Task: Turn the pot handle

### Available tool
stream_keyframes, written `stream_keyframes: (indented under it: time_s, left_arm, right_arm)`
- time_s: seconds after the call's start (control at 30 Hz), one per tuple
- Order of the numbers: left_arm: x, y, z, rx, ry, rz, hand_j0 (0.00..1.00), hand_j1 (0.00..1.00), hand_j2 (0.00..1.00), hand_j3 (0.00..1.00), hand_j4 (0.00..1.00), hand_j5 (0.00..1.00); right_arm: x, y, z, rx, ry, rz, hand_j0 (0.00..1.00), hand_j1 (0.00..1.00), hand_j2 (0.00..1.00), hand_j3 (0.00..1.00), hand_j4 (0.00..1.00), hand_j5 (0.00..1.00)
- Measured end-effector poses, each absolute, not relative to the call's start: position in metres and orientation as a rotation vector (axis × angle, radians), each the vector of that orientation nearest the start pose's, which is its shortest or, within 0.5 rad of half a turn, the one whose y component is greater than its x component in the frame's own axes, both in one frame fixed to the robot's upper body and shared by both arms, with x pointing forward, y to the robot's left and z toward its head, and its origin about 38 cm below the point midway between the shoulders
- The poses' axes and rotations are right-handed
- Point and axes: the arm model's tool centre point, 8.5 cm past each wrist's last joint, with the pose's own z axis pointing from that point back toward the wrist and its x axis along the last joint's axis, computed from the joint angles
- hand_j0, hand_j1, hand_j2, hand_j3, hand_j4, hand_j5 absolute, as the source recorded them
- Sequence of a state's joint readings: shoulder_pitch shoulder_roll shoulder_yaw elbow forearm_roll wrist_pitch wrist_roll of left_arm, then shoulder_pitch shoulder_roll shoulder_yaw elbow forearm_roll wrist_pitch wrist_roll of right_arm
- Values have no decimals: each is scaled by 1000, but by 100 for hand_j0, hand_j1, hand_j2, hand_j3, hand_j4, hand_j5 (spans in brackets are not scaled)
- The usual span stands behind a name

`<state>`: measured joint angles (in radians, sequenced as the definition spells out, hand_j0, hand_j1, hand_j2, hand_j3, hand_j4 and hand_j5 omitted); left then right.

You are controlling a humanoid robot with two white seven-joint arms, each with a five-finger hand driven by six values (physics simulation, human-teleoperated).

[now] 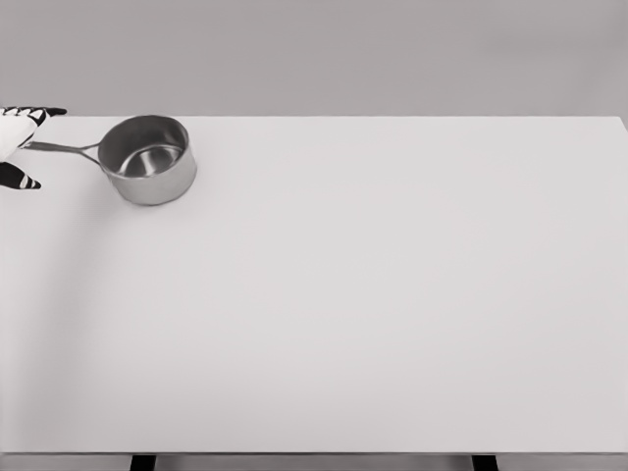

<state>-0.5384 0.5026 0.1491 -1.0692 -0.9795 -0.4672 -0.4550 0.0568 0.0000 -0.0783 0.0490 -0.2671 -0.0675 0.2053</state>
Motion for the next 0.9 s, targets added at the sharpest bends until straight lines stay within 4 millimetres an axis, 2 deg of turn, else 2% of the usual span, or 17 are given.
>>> stream_keyframes:
  time_s: [0.17, 0.23, 0.33, 0.43, 0.5, 0.63, 0.73, 0.77, 0.83, 0.9]
  left_arm:
    - [476, 451, 197, 930, -1191, -1381, 100, 100, 100, 100, 100, 100]
    - [470, 444, 203, 931, -1244, -1392, 100, 100, 100, 100, 100, 100]
    - [446, 427, 205, 881, -1389, -1439, 100, 100, 100, 100, 100, 100]
    - [417, 416, 219, 846, -1550, -1427, 100, 100, 100, 100, 100, 100]
    - [400, 412, 238, 846, -1660, -1394, 100, 100, 100, 100, 100, 100]
    - [364, 399, 230, 736, -1771, -1354, 100, 100, 100, 100, 100, 100]
    - [338, 391, 211, 640, -1779, -1343, 100, 100, 100, 100, 100, 100]
    - [333, 389, 211, 627, -1789, -1345, 100, 100, 100, 100, 100, 100]
    - [320, 384, 195, 571, -1757, -1361, 100, 100, 100, 100, 100, 100]
    - [319, 379, 195, 556, -1765, -1374, 100, 100, 100, 100, 100, 100]
  right_arm:
    - [-42, -256, -259, 91, -12, -346, 100, 100, 100, 100, 100, 100]
    - [-42, -256, -259, 91, -12, -346, 100, 100, 100, 100, 100, 100]
    - [-42, -256, -259, 91, -12, -346, 100, 100, 100, 100, 100, 100]
    - [-42, -256, -259, 91, -12, -346, 100, 100, 100, 100, 100, 100]
    - [-42, -256, -259, 91, -12, -346, 100, 100, 100, 100, 100, 100]
    - [-42, -256, -259, 91, -13, -346, 100, 100, 100, 100, 100, 100]
    - [-42, -256, -259, 91, -12, -346, 100, 100, 100, 100, 100, 100]
    - [-42, -256, -259, 91, -12, -346, 100, 100, 100, 100, 100, 100]
    - [-42, -256, -259, 91, -12, -346, 100, 100, 100, 100, 100, 100]
    - [-42, -256, -259, 91, -13, -346, 100, 100, 100, 100, 100, 100]
